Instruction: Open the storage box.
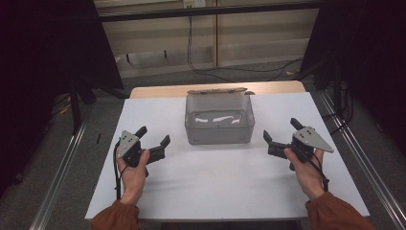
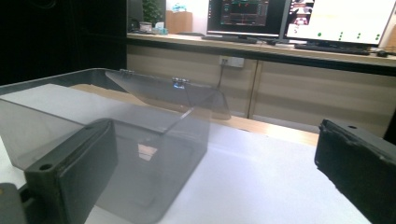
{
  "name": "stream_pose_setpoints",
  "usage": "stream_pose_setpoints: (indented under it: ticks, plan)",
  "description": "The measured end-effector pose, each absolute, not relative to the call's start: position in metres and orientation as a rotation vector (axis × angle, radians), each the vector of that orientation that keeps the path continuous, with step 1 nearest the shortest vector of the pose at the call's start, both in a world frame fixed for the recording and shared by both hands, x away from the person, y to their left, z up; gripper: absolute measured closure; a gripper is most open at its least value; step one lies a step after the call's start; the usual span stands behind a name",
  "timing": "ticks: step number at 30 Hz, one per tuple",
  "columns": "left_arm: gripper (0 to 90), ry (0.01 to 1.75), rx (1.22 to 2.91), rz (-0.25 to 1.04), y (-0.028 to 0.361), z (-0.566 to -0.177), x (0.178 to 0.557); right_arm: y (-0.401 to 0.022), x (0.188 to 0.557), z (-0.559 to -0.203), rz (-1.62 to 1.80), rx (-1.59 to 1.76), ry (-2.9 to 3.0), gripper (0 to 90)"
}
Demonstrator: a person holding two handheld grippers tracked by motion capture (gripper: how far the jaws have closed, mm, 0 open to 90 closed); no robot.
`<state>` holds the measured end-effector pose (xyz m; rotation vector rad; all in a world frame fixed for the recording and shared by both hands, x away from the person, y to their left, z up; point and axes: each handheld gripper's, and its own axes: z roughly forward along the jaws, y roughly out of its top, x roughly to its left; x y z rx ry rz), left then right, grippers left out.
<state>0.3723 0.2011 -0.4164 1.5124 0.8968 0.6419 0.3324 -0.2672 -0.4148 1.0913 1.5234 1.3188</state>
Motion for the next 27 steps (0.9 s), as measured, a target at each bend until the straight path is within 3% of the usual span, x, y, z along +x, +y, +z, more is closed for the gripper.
stream_pose_setpoints:
  ticks: [27]
  plan:
    - [3.4,0.982,1.518,0.697,0.217,-0.434,0.316,-0.304,0.251,-0.439,1.25,1.213,1.43,0.0]
